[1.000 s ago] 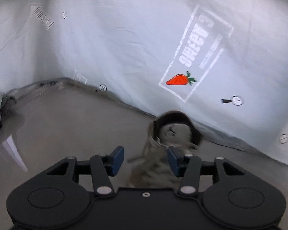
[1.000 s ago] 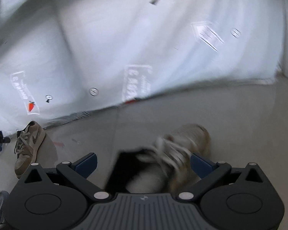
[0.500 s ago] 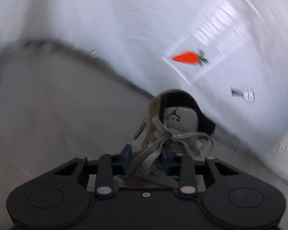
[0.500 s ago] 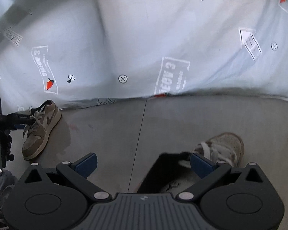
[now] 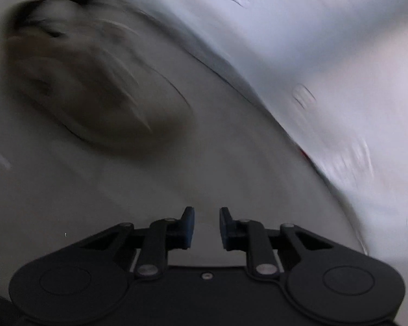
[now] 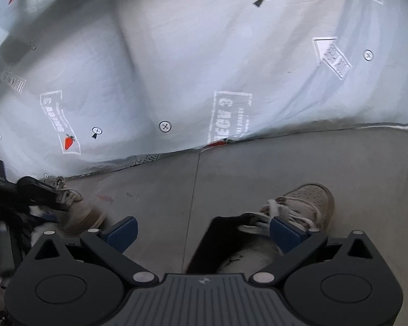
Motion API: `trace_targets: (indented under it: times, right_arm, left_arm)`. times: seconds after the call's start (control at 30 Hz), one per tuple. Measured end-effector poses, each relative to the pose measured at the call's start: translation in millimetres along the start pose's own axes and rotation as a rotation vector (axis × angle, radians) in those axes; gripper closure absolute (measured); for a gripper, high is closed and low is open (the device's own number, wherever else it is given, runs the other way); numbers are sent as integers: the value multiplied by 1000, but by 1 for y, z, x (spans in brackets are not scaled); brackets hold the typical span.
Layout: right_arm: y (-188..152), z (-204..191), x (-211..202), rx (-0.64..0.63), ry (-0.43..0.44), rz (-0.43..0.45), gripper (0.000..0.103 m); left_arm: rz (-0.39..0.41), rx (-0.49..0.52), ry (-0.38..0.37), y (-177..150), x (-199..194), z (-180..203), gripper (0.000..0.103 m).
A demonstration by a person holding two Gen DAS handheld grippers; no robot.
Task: Organize scattered shoes
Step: 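Set the tan sneaker down and open the left tool, then push the tan sneaker against its partner with the left tool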
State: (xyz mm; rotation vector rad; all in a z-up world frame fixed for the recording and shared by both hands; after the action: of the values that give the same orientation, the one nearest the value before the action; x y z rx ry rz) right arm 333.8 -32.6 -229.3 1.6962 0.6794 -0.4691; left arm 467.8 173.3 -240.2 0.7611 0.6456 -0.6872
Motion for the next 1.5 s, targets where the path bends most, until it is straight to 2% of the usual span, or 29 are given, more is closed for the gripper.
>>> trace_targets:
  times: [0.13,0.17,0.2,0.27,0.33,0.43,0.47,0.53,0.63,0.7,0.8,0.9,0.97,1.07,1.1,1.13,1.23,1.33,1.5]
  right_arm:
    - [4,14,-16,24,-21,30,1]
    - [5,17,-20,29,-24,38,1]
    - [6,19,-23,34,-26,45,1]
    - [3,23,-25,40,-26,40,1]
    - [-1,23,-23,46,-21,29,1]
    - [-4,18,-19,47,-4,13,1]
    - [-4,14,-18,41,4,10,1]
    - [-4,4,-14,15,25,2,1]
    - [-5,-8,-11,-17,42,-10,1]
    - [-6,-15,-10,-37,52,-18,1]
    - [-9,-18,-10,-60,42,-32,1]
    - [-10,-18,-6,-67,25,-49,1]
    - [-10,-18,-4,-70,22,-58,1]
    - [-10,-23,1,-79,29,-72,1]
    - [-9,-25,2,-82,34,-72,1]
    - [-8,-27,2,-86,41,-72,1]
    - [-9,-30,3,-95,52,-79,1]
    - [-11,-27,4,-86,47,-84,1]
    - [-12,-19,4,-63,30,-88,1]
  left_arm:
    - [105,180,-29,14,-32,37,80]
    - [187,274,13,30,-55,36,78]
    - [217,305,32,36,-63,34,76]
    - [374,427,159,69,-107,10,72]
    - [433,493,231,88,-128,-12,68]
    - [438,596,390,114,-146,-59,67]
    - [414,622,474,127,-146,-92,67]
    - [342,593,499,135,-138,-128,67]
    - [194,542,405,137,-116,-163,67]
    - [102,605,377,129,-99,-178,67]
    - [116,646,362,122,-96,-177,66]
    - [125,562,312,134,-92,-187,65]
    - [88,524,297,143,-87,-200,63]
    - [39,529,204,145,-76,-200,64]
    - [22,517,186,147,-70,-201,59]
    - [6,504,171,148,-64,-202,60]
    - [-7,538,148,152,-56,-199,60]
    - [7,549,158,154,-48,-189,62]
    - [0,690,178,142,-20,-138,67]
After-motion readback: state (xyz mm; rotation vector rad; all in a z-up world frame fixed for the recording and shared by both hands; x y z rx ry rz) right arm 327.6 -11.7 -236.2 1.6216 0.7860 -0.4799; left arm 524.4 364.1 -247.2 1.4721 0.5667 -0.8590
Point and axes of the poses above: each gripper's, at about its wrist camera, not at the fingertips, and x roughly the way its jaws point, z to its right, y to its top, the point moved 10 cm from there along x, roughly the way its jaws point, and after that the axes turned 2 degrees about -y, right-handed, at the moved point
